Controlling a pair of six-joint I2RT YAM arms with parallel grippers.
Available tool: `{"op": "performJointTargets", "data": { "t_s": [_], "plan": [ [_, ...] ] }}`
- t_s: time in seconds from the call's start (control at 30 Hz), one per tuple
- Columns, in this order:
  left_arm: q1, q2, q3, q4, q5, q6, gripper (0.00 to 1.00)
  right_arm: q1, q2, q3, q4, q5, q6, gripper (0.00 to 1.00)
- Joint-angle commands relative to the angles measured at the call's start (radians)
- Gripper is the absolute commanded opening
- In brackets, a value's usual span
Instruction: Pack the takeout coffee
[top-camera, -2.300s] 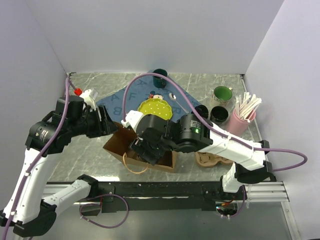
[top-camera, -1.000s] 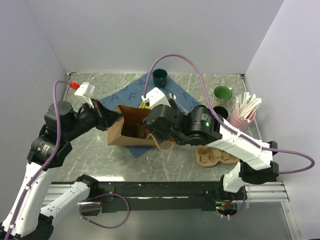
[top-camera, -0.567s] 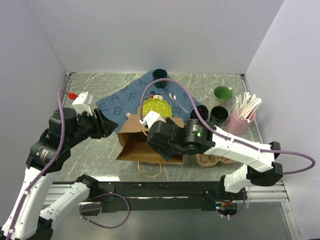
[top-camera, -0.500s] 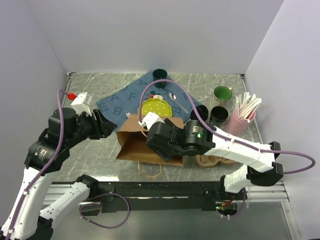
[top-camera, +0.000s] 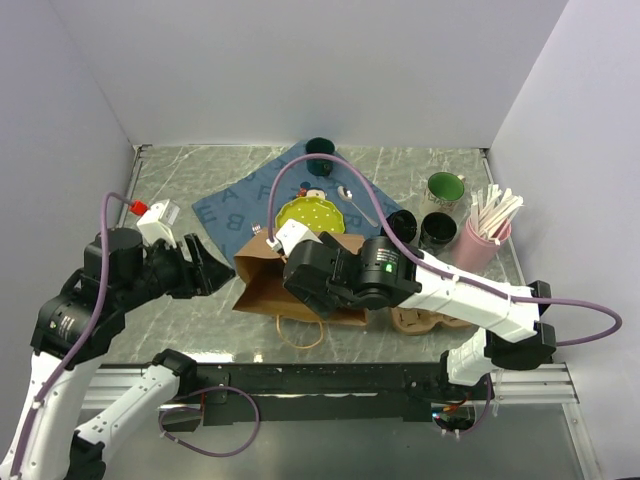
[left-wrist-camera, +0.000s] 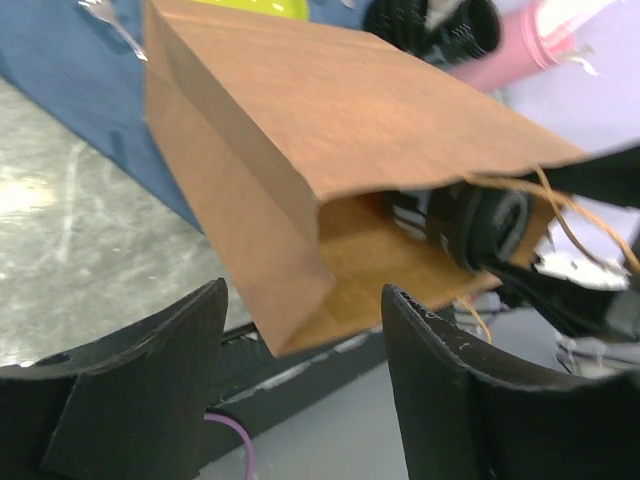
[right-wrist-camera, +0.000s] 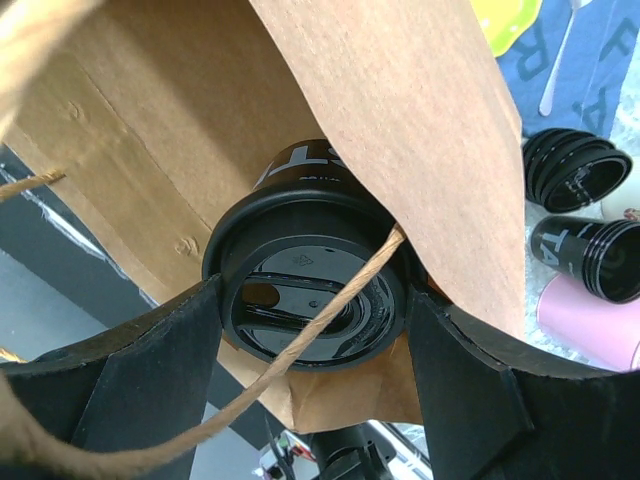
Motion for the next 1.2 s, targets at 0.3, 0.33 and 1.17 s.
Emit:
{"op": "performJointTargets", "data": {
  "t_s": [0.3,0.33,1.17],
  "plan": [
    [-0.002,-0.022,-0.137,0.128,0.078,-0.032,0.65,0.002,0.011,0.054,0.014,0.048,-0.036,0.44],
    [-0.002,-0.02,-0.161,0.169,0.081,-0.033,0.63,0.001,0.012,0.054,0.015,0.043,-0.033,0.44],
    [-0.026,0.04,-0.18,0.294,0.248,0.033,0.01,0.027,-0.148,-0.262,0.399,0.042,-0.531,0.42]
  ]
}}
